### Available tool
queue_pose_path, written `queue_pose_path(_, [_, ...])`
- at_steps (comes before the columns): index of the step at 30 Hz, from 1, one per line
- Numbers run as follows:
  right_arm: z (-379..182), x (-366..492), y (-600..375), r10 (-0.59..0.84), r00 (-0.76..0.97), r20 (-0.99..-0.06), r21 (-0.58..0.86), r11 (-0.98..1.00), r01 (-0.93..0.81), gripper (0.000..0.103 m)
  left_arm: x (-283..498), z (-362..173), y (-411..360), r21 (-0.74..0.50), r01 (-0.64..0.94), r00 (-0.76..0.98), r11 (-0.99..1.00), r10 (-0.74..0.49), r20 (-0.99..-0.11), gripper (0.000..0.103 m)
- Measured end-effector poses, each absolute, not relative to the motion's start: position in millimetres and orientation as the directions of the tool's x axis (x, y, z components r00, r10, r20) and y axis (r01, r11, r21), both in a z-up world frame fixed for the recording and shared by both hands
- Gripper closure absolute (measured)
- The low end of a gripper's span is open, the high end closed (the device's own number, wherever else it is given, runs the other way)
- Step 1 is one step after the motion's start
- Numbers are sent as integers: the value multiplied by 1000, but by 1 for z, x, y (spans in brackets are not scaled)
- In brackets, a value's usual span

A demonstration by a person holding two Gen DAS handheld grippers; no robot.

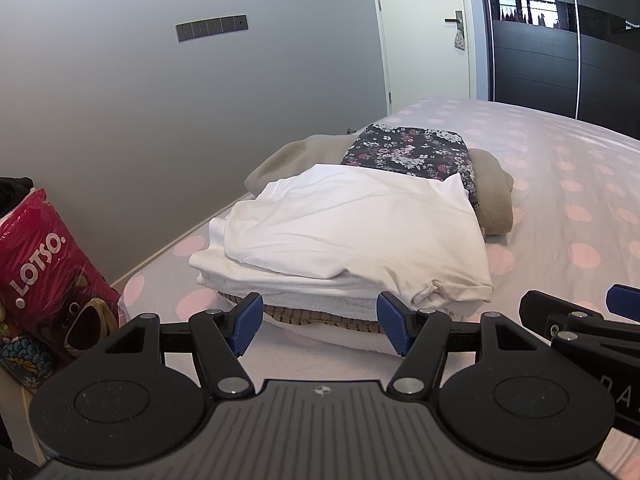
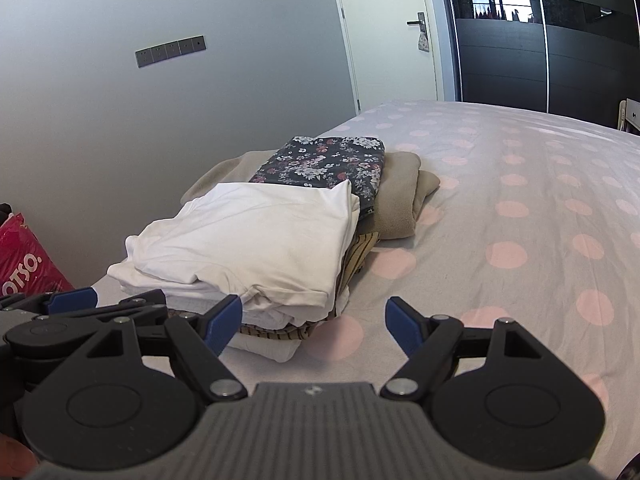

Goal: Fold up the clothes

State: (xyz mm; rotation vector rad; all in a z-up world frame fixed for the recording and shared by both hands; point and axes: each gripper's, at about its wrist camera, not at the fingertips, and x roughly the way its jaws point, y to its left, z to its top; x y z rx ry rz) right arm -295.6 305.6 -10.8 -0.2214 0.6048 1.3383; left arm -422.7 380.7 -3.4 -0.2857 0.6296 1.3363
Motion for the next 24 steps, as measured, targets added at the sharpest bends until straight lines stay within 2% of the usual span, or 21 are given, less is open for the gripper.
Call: queue_pose_path(24, [-9, -295, 304, 848, 106, -519, 190, 235, -953, 22, -424, -1, 376, 155, -962, 100, 225, 818, -567, 42])
